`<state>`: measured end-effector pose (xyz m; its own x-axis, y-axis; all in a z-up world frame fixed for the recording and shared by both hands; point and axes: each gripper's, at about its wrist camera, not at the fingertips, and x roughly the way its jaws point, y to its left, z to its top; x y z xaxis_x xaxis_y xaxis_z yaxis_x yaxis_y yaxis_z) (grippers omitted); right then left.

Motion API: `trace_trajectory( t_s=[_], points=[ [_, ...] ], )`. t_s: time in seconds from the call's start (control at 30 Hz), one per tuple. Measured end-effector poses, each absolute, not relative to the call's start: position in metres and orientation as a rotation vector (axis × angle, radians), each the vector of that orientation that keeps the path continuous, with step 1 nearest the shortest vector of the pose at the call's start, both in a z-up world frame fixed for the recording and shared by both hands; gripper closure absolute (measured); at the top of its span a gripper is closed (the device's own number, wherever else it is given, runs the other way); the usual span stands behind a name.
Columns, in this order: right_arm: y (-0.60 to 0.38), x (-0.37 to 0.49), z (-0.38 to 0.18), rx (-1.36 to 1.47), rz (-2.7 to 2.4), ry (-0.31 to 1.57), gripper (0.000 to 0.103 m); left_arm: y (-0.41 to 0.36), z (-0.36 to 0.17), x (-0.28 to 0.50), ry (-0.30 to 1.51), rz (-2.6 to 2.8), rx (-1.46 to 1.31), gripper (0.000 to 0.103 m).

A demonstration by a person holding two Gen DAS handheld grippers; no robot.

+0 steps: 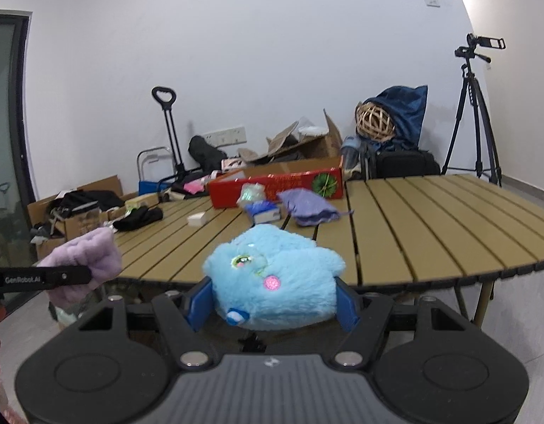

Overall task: Collect trash
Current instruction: 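Carry the lavender headband and blue plush down over the black bin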

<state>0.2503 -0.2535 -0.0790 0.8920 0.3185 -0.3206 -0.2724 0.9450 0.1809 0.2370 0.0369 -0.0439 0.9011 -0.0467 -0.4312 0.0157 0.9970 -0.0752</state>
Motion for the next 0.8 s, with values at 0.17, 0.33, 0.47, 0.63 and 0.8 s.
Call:
trace_trajectory(
  t_s=[0.17, 0.33, 0.47, 0.63, 0.8],
  points=[
    [-0.245, 0.233, -0.091, 0.114, 0.333, 0.387, 0.035, 0.037, -0.049, 0.218, 0.467, -0.050, -0.075, 0.068],
    [-0.239, 0.214, -0.104, 0.102, 0.353, 0.437, 0.035, 0.035, -0.059, 0.199, 0.502, -0.065, -0.061, 0.068],
    [-0.236, 0.201, -0.116, 0.096, 0.362, 0.494, 0.035, 0.034, -0.073, 0.183, 0.556, -0.069, -0.046, 0.068],
    [-0.227, 0.180, -0.139, 0.074, 0.381, 0.596, 0.035, 0.034, -0.094, 0.161, 0.632, -0.063, -0.022, 0.068],
    [-0.217, 0.165, -0.158, 0.042, 0.398, 0.692, 0.035, 0.040, -0.112, 0.143, 0.704, -0.054, -0.023, 0.068]
  ],
)
